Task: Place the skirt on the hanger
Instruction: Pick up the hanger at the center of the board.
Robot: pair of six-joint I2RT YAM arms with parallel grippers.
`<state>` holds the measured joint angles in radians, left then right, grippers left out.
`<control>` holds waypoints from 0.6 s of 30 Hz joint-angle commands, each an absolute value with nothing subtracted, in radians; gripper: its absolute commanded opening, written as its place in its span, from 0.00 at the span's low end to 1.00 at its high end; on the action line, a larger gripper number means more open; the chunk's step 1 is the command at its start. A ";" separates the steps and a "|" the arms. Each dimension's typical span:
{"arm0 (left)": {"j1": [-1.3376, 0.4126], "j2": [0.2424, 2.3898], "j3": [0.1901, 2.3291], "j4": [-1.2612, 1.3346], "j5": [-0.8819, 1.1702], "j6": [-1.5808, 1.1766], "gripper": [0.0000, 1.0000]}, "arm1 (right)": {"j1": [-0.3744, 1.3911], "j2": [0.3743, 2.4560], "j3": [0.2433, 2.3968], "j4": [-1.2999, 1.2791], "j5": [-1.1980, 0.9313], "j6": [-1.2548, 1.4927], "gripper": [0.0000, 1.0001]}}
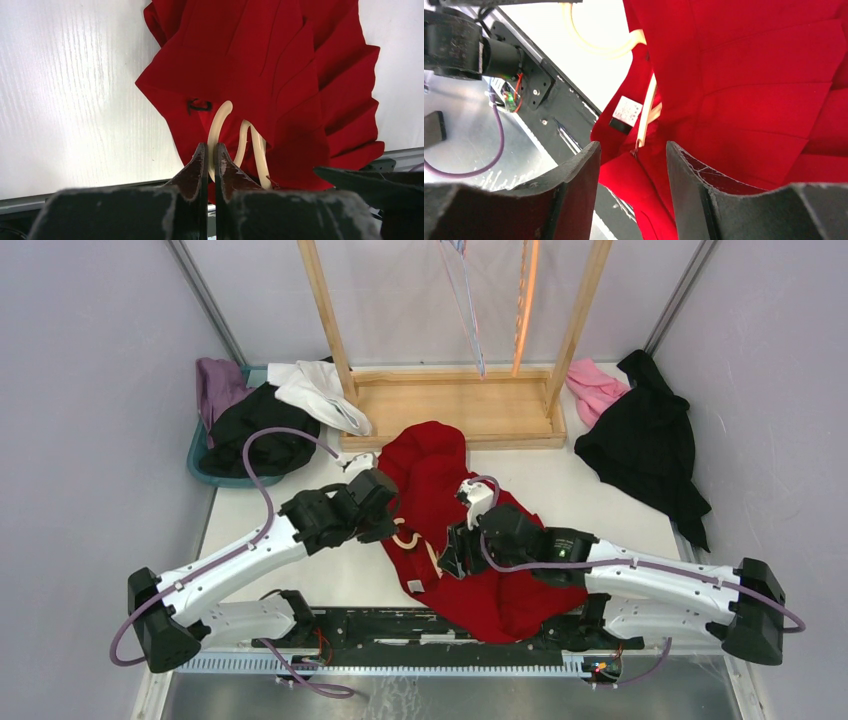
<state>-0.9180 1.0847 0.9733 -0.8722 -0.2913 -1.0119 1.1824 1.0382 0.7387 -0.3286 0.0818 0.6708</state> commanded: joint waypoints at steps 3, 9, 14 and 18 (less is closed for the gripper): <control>-0.928 1.060 1.056 -0.878 -0.327 -0.973 0.03 | 1.141 1.069 0.703 -0.117 -0.049 0.714 0.55; -0.933 1.065 1.082 -0.879 -0.332 -0.975 0.03 | 1.135 1.122 0.675 -0.040 -0.108 0.748 0.53; -0.938 1.067 1.106 -0.883 -0.335 -0.974 0.03 | 1.135 1.112 0.656 -0.057 -0.090 0.758 0.53; -0.941 1.071 1.126 -0.884 -0.341 -0.972 0.03 | 1.135 1.097 0.645 -0.082 -0.070 0.756 0.52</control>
<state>-0.9337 1.0828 1.0611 -0.8894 -0.2924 -1.0119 1.1385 1.1255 0.6552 -0.1101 -0.0860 0.7448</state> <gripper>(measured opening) 0.062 0.527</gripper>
